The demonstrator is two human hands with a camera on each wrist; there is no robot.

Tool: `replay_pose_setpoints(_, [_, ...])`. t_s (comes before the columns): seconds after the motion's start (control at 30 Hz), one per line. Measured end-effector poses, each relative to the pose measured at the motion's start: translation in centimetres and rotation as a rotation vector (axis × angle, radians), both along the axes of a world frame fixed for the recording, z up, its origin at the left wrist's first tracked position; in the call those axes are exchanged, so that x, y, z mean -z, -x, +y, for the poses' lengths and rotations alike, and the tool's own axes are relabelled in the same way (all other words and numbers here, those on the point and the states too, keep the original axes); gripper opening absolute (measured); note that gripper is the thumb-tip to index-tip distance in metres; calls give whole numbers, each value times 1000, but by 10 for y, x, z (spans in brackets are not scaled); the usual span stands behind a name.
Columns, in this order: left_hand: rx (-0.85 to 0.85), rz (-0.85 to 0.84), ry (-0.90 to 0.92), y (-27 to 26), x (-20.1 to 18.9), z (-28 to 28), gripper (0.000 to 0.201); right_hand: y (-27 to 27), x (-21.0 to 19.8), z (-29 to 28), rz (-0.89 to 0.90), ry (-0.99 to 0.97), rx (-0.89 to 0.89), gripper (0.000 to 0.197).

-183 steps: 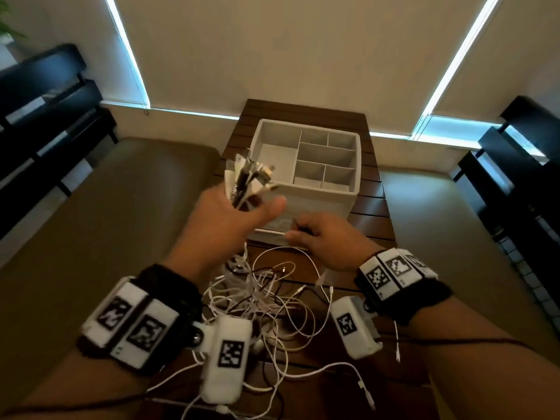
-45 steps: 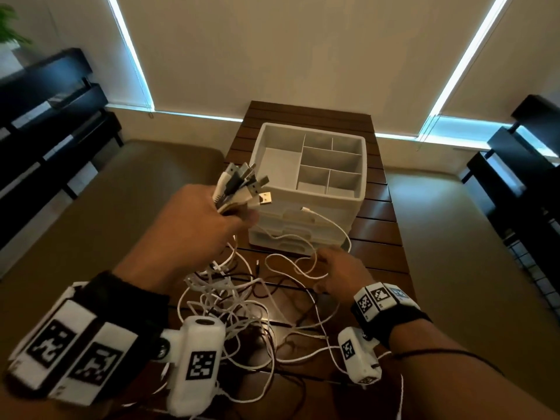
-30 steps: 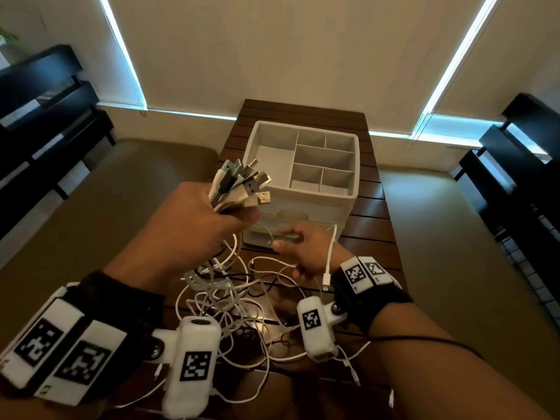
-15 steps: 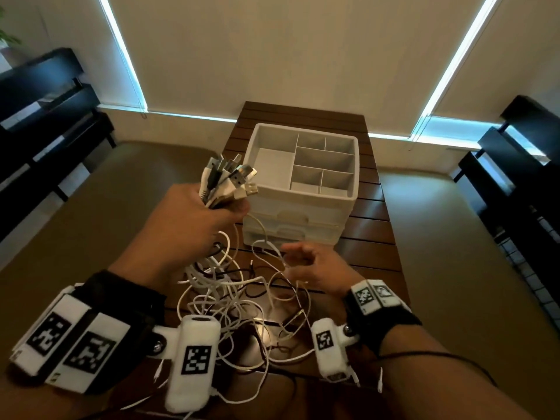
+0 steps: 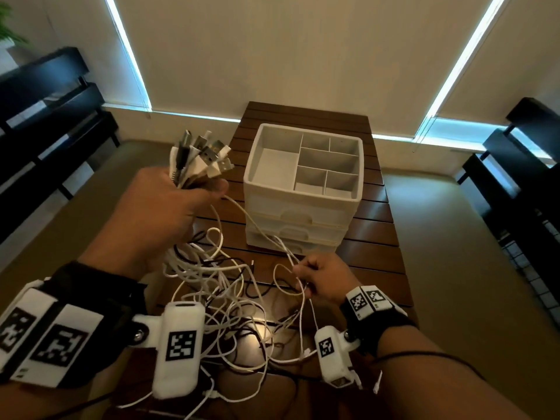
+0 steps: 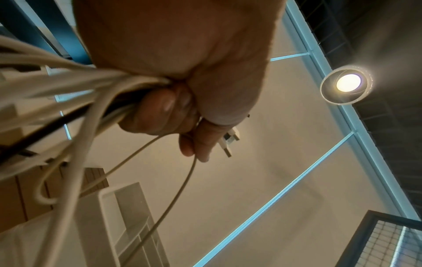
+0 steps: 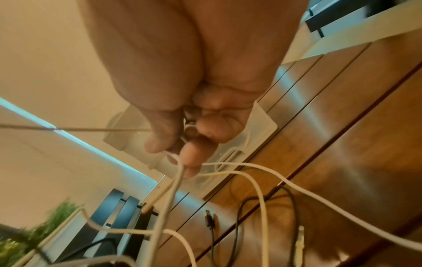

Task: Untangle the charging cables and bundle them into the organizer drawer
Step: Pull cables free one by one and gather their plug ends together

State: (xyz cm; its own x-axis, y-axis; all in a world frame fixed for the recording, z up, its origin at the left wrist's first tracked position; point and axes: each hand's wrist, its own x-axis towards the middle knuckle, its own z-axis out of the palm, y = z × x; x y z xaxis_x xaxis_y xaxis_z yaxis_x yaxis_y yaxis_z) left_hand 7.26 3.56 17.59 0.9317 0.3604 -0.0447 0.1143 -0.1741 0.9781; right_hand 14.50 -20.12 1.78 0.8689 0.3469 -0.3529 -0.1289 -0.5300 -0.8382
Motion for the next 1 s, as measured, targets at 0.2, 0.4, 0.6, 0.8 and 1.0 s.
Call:
replay_pose_setpoints(0.2, [-208, 55, -599, 1, 0, 10, 9, -11, -13, -22, -188, 73, 148, 15])
replay_pose_setpoints(0.4, [137, 54, -435, -1, 16, -52, 9, -6, -52, 2, -330, 74, -52, 18])
replay_pose_setpoints(0.6, [261, 256, -455, -14, 44, -68, 21, -6, -66, 9, -478, -21, -128, 5])
replay_pose_setpoints(0.8, [55, 105, -423, -5, -7, -45, 18, -12, -35, -10, -274, 44, -128, 8])
replay_pose_setpoints(1.0, [0, -21, -358, 6, -43, -20, 21, -21, -13, -19, -299, 127, 17, 20])
